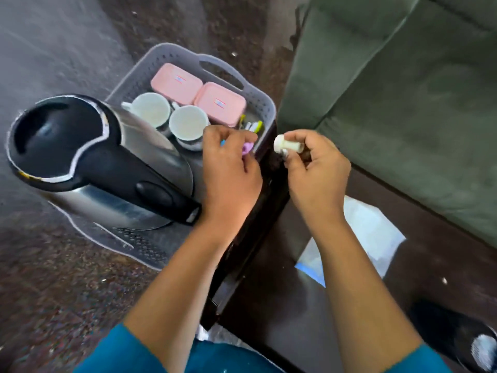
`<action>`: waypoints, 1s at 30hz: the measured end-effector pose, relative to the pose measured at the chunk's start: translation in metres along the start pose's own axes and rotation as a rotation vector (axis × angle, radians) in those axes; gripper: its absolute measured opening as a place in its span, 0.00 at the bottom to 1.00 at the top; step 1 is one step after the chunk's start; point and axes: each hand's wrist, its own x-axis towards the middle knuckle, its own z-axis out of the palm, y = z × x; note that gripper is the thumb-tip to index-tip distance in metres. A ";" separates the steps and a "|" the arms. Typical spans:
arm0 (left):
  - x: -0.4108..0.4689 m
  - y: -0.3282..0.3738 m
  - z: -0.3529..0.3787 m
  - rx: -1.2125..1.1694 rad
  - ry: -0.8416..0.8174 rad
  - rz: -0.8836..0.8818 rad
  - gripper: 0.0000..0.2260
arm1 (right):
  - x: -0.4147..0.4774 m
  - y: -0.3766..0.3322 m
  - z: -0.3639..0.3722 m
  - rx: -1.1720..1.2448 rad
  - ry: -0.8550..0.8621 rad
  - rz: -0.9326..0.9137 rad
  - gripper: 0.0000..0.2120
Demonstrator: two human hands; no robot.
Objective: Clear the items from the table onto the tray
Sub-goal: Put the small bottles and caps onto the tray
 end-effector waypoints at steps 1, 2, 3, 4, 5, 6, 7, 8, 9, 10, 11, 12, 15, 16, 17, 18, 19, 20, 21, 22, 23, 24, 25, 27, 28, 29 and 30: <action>0.004 0.002 0.001 0.002 0.011 -0.047 0.13 | 0.008 -0.003 0.005 -0.029 -0.017 -0.020 0.12; 0.008 0.002 0.003 0.002 0.028 -0.102 0.13 | 0.015 -0.006 0.011 -0.064 -0.037 -0.033 0.12; 0.011 0.001 0.006 0.009 0.049 -0.158 0.13 | 0.022 -0.009 0.017 -0.098 -0.057 -0.043 0.13; 0.013 -0.001 0.009 0.017 0.076 -0.215 0.13 | 0.028 -0.010 0.022 -0.125 -0.079 -0.051 0.13; 0.013 -0.005 0.011 0.018 0.106 -0.266 0.13 | 0.034 -0.011 0.027 -0.147 -0.101 -0.059 0.13; 0.014 -0.008 0.013 0.011 0.136 -0.307 0.12 | 0.038 -0.011 0.031 -0.170 -0.122 -0.066 0.13; 0.014 -0.013 0.016 0.002 0.159 -0.346 0.12 | 0.042 -0.011 0.035 -0.199 -0.146 -0.070 0.12; 0.014 -0.018 0.017 0.005 0.169 -0.380 0.12 | 0.046 -0.010 0.040 -0.226 -0.170 -0.069 0.10; 0.013 -0.022 0.019 0.026 0.161 -0.412 0.12 | 0.049 -0.010 0.044 -0.248 -0.195 -0.067 0.09; 0.011 -0.026 0.021 0.055 0.142 -0.439 0.12 | 0.051 -0.010 0.048 -0.268 -0.229 -0.068 0.08; 0.009 -0.028 0.024 0.083 0.119 -0.457 0.12 | 0.053 -0.010 0.051 -0.294 -0.275 -0.081 0.08; 0.008 -0.031 0.026 0.102 0.096 -0.477 0.13 | 0.054 -0.010 0.056 -0.333 -0.339 -0.103 0.08; 0.007 -0.037 0.029 0.087 0.047 -0.563 0.11 | 0.053 -0.014 0.067 -0.514 -0.495 -0.218 0.10; 0.008 -0.039 0.030 0.081 0.040 -0.580 0.10 | 0.052 -0.015 0.069 -0.592 -0.502 -0.274 0.10; 0.009 -0.040 0.031 0.079 0.036 -0.592 0.09 | 0.051 -0.016 0.072 -0.670 -0.494 -0.318 0.10; 0.010 -0.041 0.031 0.079 0.033 -0.595 0.09 | 0.051 -0.017 0.073 -0.733 -0.476 -0.337 0.10; 0.010 -0.041 0.031 0.077 0.032 -0.594 0.09 | 0.052 -0.018 0.073 -0.775 -0.463 -0.336 0.11; 0.010 -0.040 0.031 0.075 0.026 -0.595 0.09 | 0.053 -0.019 0.072 -0.797 -0.457 -0.328 0.11; 0.010 -0.040 0.031 0.078 0.015 -0.594 0.09 | 0.055 -0.019 0.072 -0.809 -0.454 -0.319 0.12; 0.010 -0.040 0.032 0.088 -0.001 -0.592 0.09 | 0.057 -0.019 0.071 -0.821 -0.453 -0.317 0.12; 0.010 -0.040 0.032 0.096 -0.014 -0.590 0.09 | 0.058 -0.020 0.071 -0.840 -0.449 -0.323 0.11; 0.011 -0.041 0.032 0.097 -0.024 -0.587 0.09 | 0.058 -0.021 0.072 -0.860 -0.442 -0.332 0.10; 0.011 -0.041 0.033 0.095 -0.031 -0.583 0.10 | 0.059 -0.021 0.073 -0.880 -0.437 -0.339 0.08; 0.012 -0.042 0.034 0.096 -0.047 -0.576 0.11 | 0.059 -0.023 0.078 -0.916 -0.436 -0.341 0.05; 0.012 -0.043 0.035 0.103 -0.054 -0.576 0.11 | 0.059 -0.023 0.081 -0.925 -0.436 -0.339 0.05; 0.012 -0.043 0.035 0.113 -0.058 -0.572 0.11 | 0.061 -0.021 0.083 -0.925 -0.437 -0.336 0.04; 0.012 -0.044 0.035 0.118 -0.060 -0.565 0.11 | 0.062 -0.019 0.084 -0.918 -0.441 -0.332 0.03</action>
